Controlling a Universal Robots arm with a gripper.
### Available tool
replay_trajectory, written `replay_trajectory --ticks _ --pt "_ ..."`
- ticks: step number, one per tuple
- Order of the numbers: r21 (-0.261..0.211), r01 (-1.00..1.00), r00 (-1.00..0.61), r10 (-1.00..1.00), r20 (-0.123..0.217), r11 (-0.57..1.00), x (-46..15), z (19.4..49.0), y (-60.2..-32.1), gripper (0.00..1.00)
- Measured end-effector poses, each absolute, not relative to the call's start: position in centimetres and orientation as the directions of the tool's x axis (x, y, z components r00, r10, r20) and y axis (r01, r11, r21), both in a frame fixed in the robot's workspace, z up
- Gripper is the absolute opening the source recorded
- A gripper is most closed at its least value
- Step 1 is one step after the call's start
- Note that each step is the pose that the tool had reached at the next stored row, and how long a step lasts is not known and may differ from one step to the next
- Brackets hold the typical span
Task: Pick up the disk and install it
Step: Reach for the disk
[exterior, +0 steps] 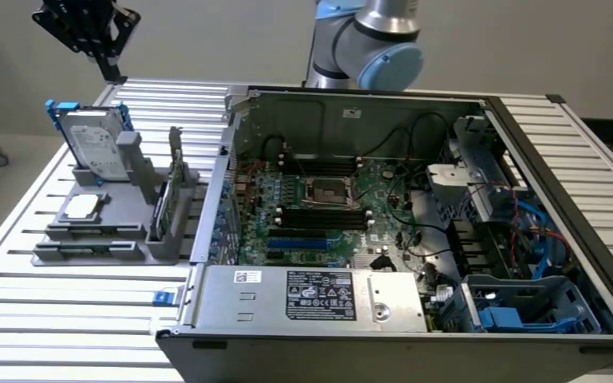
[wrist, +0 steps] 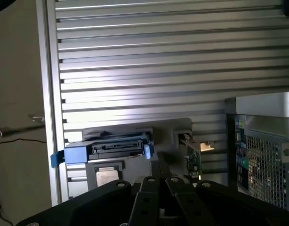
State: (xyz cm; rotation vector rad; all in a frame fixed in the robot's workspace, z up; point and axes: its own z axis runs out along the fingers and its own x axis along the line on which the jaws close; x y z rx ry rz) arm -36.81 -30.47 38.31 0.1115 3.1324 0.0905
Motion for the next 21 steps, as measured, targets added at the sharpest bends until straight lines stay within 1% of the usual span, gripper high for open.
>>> replay_trajectory --ticks 11,18,21 --pt "0.058 0.071 -0.997 0.071 -0.003 0.996 -41.5 38.1 -29.1 0.11" --pt "0.057 0.071 -0.997 0.071 0.004 0.996 -44.6 37.8 -29.0 0.11" --pt "0.057 0.072 -0.997 0.071 0.004 0.996 -44.6 37.8 -29.0 0.11"
